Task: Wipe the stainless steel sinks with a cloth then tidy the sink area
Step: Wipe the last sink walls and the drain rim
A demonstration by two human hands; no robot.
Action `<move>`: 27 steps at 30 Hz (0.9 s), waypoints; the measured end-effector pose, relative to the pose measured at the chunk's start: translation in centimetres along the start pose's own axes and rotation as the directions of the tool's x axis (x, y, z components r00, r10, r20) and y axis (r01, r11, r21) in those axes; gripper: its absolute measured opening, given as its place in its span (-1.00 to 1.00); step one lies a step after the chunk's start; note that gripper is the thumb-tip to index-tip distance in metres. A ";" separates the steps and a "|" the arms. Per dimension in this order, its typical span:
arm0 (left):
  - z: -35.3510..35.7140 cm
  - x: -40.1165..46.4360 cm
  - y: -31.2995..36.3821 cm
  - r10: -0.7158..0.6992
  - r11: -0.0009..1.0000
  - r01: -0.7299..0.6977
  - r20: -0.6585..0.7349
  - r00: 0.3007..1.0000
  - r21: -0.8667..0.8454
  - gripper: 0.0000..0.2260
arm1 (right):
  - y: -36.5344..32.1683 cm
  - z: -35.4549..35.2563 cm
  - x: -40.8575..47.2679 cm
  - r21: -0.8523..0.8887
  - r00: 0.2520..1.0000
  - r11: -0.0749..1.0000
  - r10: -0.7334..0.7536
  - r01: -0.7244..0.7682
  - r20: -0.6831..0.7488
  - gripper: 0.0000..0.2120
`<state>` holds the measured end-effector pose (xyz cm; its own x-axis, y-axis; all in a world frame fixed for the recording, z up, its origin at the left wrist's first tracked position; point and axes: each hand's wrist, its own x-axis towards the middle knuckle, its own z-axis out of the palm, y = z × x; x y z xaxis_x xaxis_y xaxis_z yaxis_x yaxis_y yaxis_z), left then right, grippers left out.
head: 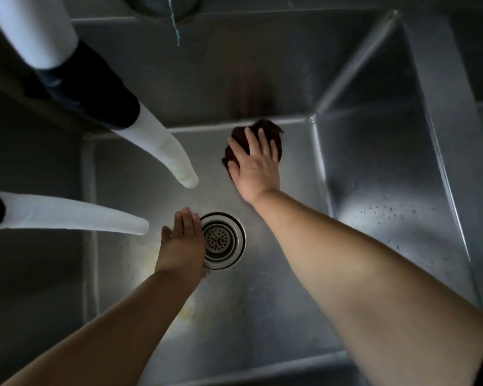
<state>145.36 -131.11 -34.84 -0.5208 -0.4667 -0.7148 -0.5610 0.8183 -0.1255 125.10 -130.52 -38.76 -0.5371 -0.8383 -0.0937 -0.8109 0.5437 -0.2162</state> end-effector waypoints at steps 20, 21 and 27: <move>-0.5 0.0 0.1 0.010 1.000 -0.010 0.014 1.000 0.008 0.01 | 1.1 0.3 -5.8 0.019 0.975 0.975 0.222 -0.222 -0.001 -0.51; -0.3 0.0 0.1 0.009 1.000 -0.010 0.011 1.000 0.010 0.01 | 1.6 0.1 -3.5 0.007 0.974 0.974 0.224 -0.224 -0.007 -0.50; 0.2 0.4 0.0 0.004 1.000 -0.004 0.003 1.000 -0.004 0.03 | 4.7 -1.2 2.5 -0.035 0.978 0.980 0.193 -0.196 -0.076 -0.56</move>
<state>145.29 -131.26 -35.31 -0.5212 -0.4624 -0.7173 -0.5615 0.8187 -0.1198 119.69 -129.99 -38.80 -0.6995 -0.7121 -0.0600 -0.6975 0.6985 -0.1598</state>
